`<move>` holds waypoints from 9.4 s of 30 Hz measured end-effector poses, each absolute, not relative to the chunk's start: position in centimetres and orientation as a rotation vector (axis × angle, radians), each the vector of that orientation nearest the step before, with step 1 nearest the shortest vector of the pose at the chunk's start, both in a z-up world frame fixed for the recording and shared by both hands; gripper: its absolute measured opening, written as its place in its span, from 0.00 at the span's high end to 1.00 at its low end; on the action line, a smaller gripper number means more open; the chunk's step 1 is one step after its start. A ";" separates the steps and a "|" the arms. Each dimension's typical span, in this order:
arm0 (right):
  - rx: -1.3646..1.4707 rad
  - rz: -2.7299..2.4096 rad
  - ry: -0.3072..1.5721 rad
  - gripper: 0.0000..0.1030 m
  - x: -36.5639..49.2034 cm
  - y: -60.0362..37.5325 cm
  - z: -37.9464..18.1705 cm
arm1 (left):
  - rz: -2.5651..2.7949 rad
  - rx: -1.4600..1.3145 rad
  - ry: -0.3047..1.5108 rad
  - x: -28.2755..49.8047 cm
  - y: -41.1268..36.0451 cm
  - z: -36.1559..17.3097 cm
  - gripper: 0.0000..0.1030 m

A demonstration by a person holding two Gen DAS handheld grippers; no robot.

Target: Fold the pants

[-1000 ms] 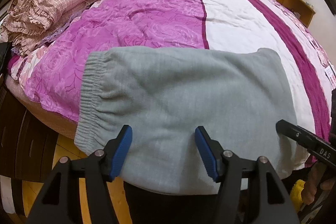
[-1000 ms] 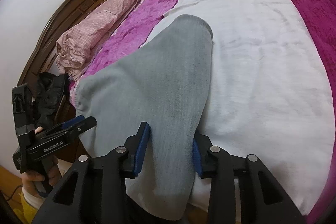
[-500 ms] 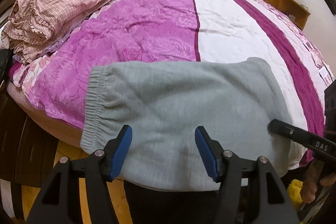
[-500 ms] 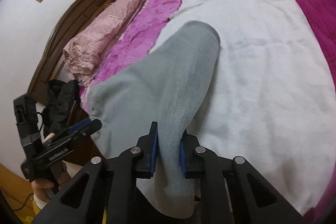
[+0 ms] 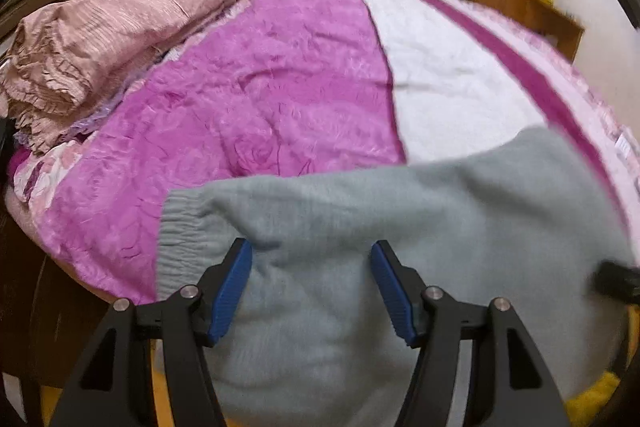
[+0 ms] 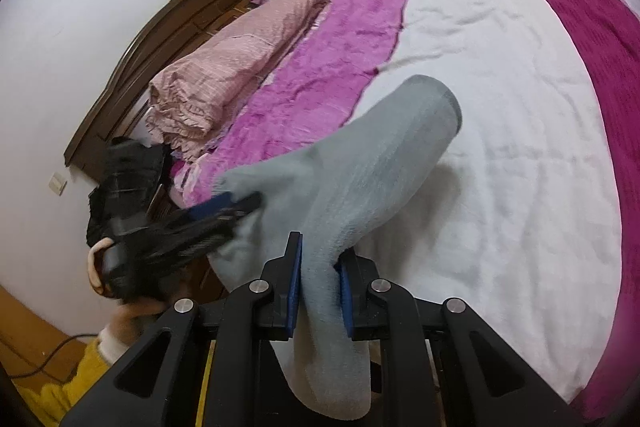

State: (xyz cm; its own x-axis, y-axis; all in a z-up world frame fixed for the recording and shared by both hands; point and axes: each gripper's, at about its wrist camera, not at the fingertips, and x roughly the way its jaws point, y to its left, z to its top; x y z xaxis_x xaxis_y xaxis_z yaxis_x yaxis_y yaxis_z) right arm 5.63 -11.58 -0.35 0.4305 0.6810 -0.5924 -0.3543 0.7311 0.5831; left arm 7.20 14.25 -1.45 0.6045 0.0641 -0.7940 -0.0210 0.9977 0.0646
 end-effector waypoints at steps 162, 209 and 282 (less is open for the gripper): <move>0.247 0.767 1.043 0.76 8.8 1.3 -0.6 | -0.133 -0.437 0.879 3.2 21.7 0.8 0.72; 0.070 0.378 1.038 0.54 21.3 -20.8 -3.7 | -0.366 -0.089 0.990 20.2 -2.5 -1.9 0.64; 0.072 -0.028 0.981 0.05 5.4 -20.7 -6.7 | -0.087 0.079 0.998 6.6 -2.8 -6.0 0.00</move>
State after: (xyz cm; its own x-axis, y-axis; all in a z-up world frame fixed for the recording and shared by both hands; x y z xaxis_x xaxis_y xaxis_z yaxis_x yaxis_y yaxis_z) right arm 5.41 -20.74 -6.71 0.5558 0.0089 -0.8313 0.0558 0.9973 0.0481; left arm 6.61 -2.76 -6.00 0.5391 -0.0367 -0.8414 0.1094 0.9936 0.0267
